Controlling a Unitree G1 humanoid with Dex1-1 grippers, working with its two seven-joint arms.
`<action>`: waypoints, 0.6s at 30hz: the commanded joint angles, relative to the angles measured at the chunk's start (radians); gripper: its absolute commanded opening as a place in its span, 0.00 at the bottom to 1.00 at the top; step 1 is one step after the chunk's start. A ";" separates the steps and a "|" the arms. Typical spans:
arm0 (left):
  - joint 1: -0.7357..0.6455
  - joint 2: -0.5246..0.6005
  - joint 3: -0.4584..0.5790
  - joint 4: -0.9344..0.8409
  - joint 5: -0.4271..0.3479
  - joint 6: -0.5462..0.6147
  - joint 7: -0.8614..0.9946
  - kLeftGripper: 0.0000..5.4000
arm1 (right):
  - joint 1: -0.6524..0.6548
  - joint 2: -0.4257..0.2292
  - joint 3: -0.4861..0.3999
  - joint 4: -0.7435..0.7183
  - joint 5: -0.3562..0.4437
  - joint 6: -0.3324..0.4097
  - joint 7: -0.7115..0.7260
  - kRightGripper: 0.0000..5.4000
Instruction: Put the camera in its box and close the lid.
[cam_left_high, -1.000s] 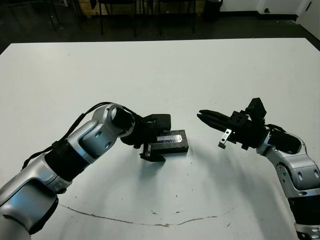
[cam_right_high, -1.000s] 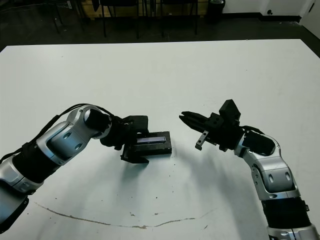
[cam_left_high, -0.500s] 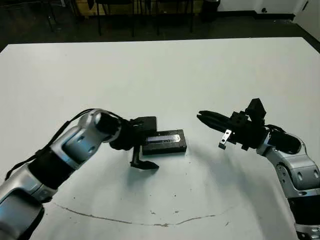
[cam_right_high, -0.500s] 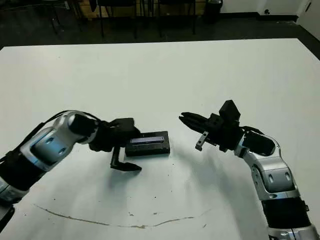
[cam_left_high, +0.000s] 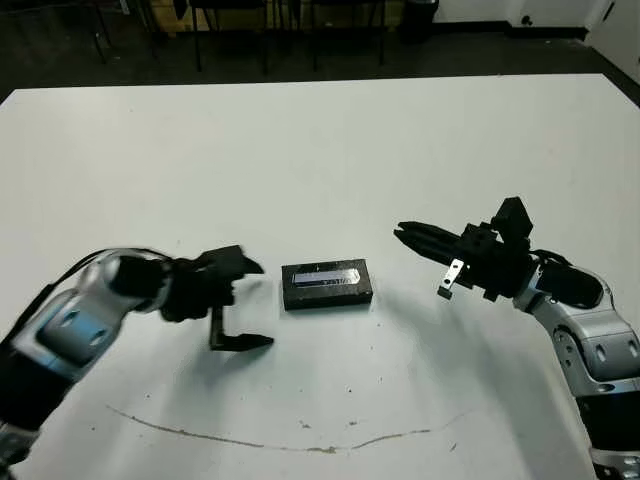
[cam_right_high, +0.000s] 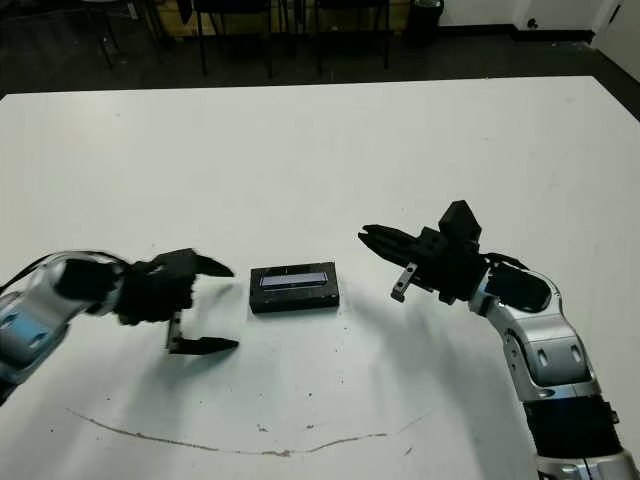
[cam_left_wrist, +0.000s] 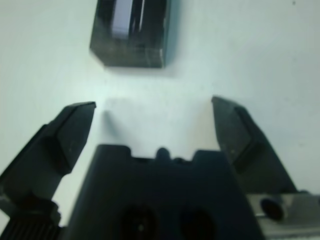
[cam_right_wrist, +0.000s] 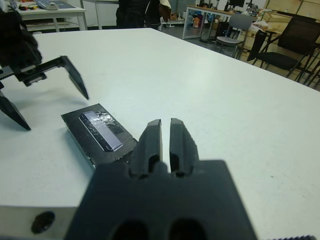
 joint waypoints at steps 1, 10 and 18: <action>0.165 0.025 0.131 -0.068 -0.035 0.123 0.101 1.00 | 0.022 -0.012 -0.008 -0.001 -0.004 0.008 -0.008 0.00; 0.327 -0.321 0.424 -0.402 -0.184 0.168 0.547 0.81 | 0.037 0.010 -0.027 -0.004 0.020 0.006 -0.018 0.00; 0.268 -0.577 0.351 -0.591 -0.384 0.408 0.825 0.53 | 0.042 0.008 -0.034 -0.016 0.017 0.041 -0.064 0.00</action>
